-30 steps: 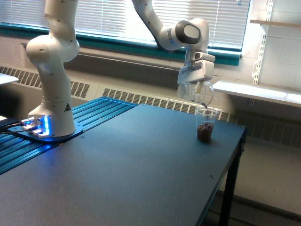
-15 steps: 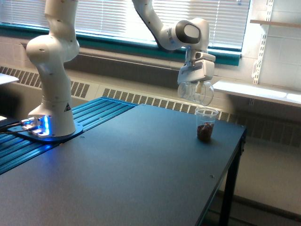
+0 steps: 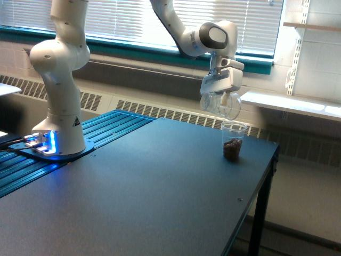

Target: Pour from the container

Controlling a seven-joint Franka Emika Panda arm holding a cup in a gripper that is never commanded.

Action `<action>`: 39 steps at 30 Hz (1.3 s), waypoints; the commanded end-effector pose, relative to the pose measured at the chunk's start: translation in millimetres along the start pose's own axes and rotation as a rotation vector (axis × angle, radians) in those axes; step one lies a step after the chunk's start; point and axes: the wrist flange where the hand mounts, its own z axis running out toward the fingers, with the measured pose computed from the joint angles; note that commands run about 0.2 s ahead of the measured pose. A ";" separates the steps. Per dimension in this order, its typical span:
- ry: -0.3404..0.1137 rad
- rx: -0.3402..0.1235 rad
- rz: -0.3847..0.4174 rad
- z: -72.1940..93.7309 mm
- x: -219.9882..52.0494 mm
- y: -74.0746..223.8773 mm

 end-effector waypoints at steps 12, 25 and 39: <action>-0.011 -0.002 -0.045 -3.8 -2.8 -6.4; -0.018 0.042 -0.002 7.8 -12.3 3.9; 0.003 0.104 0.056 10.0 -22.9 17.4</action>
